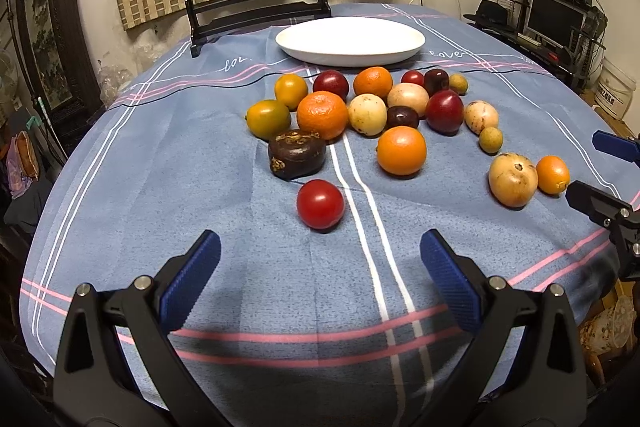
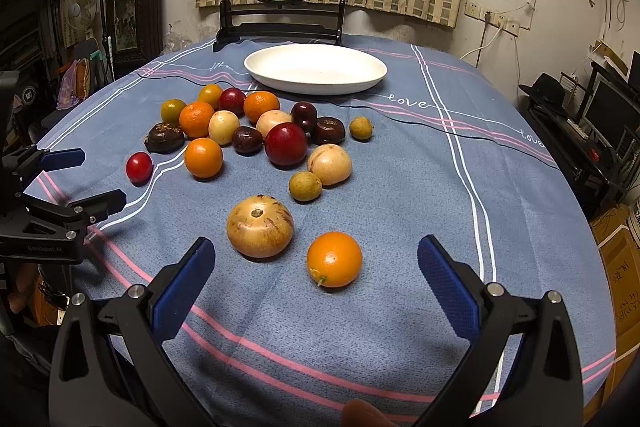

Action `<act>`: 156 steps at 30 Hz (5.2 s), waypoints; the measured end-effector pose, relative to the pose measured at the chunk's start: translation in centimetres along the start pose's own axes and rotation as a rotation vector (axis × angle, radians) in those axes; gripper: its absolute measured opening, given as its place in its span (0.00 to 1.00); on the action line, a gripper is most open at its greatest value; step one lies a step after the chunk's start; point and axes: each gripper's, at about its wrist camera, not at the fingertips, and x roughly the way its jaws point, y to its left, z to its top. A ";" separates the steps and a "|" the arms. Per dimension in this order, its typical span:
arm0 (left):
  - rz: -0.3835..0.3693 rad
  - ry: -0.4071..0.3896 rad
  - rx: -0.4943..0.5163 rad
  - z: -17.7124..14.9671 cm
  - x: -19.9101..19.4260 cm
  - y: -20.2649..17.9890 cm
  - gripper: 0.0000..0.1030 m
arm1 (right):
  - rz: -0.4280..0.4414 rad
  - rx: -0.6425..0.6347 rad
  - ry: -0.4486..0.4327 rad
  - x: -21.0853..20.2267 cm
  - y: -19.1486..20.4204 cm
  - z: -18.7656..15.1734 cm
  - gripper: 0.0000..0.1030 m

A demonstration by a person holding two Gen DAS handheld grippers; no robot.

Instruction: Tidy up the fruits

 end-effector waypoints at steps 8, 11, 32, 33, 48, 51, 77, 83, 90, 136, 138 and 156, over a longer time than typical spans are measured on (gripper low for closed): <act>-0.012 0.018 -0.017 0.1 0.3 0.4 0.98 | 0.000 0.003 0.001 0.3 -0.1 -0.1 0.99; -0.034 0.027 -0.035 0.2 0.5 0.9 0.98 | 0.019 0.037 -0.017 0.5 -0.9 -0.2 0.99; -0.091 0.015 -0.040 0.0 1.9 2.3 0.95 | 0.038 0.080 0.112 4.0 -3.1 -1.1 0.62; -0.092 0.016 -0.041 0.0 2.0 2.3 0.95 | 0.035 0.073 0.115 4.1 -3.0 -1.1 0.59; -0.177 0.079 -0.061 1.4 4.5 2.5 0.52 | 0.076 0.036 0.095 4.3 -2.4 -1.3 0.35; -0.176 0.092 -0.068 1.8 5.1 2.6 0.47 | 0.078 0.036 0.092 4.2 -2.4 -1.3 0.35; -0.150 0.105 -0.048 2.1 5.6 2.0 0.29 | 0.088 0.049 0.090 4.4 -2.6 -1.4 0.35; -0.173 0.074 -0.054 2.2 4.8 2.3 0.29 | 0.068 0.062 0.085 4.1 -3.0 -1.3 0.35; -0.218 0.031 -0.024 4.2 3.2 2.4 0.29 | 0.077 0.070 0.030 2.6 -4.3 1.3 0.35; -0.105 0.141 -0.011 24.2 21.5 2.5 0.71 | 0.158 0.012 0.190 22.1 -3.8 21.3 0.44; -0.080 0.073 -0.014 23.7 18.4 3.1 0.86 | 0.157 0.014 0.134 18.7 -3.9 20.9 0.47; -0.167 -0.053 -0.060 4.4 2.6 2.6 0.96 | 0.125 -0.013 -0.070 2.2 0.6 3.5 0.60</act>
